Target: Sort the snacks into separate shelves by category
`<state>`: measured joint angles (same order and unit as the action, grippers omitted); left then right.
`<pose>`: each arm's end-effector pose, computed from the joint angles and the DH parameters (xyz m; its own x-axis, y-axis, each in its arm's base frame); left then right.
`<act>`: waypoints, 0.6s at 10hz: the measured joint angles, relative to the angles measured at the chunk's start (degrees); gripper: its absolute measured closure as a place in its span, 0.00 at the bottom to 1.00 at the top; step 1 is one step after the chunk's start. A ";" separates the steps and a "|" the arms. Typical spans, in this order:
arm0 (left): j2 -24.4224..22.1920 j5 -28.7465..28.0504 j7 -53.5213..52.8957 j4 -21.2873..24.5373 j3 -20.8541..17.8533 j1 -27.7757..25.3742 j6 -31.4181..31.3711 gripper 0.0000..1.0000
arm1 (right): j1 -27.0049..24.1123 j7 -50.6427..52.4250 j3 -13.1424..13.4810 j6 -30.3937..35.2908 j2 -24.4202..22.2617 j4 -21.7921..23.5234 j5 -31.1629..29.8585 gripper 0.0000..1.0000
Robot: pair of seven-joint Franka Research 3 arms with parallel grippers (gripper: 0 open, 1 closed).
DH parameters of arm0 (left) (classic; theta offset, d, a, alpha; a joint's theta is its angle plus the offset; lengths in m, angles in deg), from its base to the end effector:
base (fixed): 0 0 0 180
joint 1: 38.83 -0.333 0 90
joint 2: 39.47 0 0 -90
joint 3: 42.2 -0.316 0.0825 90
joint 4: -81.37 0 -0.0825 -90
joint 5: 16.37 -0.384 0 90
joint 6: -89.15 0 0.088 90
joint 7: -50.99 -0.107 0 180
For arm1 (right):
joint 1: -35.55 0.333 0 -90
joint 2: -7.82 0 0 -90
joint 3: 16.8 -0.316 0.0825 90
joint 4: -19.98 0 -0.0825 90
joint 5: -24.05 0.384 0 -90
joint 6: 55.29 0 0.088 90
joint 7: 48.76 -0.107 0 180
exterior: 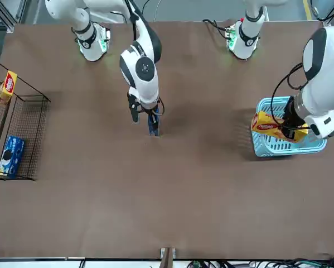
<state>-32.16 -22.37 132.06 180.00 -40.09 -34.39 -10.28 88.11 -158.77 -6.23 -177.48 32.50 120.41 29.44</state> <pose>0.5867 -0.0568 0.4940 0.2929 0.9530 0.0770 0.9509 -0.2819 -0.1276 0.4743 0.4461 0.3250 0.3399 -0.9403 0.0139 -0.9399 -0.3392 0.0401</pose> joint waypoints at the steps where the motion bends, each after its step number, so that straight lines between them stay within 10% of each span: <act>1: 0.00 0.00 0.34 0.00 0.00 0.01 0.00 0.83 | 0.00 0.35 0.06 -0.06 0.00 0.00 0.00 0.22; 6: 0.00 0.00 1.22 -0.06 0.04 0.12 0.00 0.83 | -0.03 3.66 0.28 -0.54 -0.03 0.00 0.00 0.43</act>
<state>-32.16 -22.37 133.28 179.94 -40.05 -34.27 -10.28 88.08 -155.11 -5.95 -178.02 32.47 120.40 29.44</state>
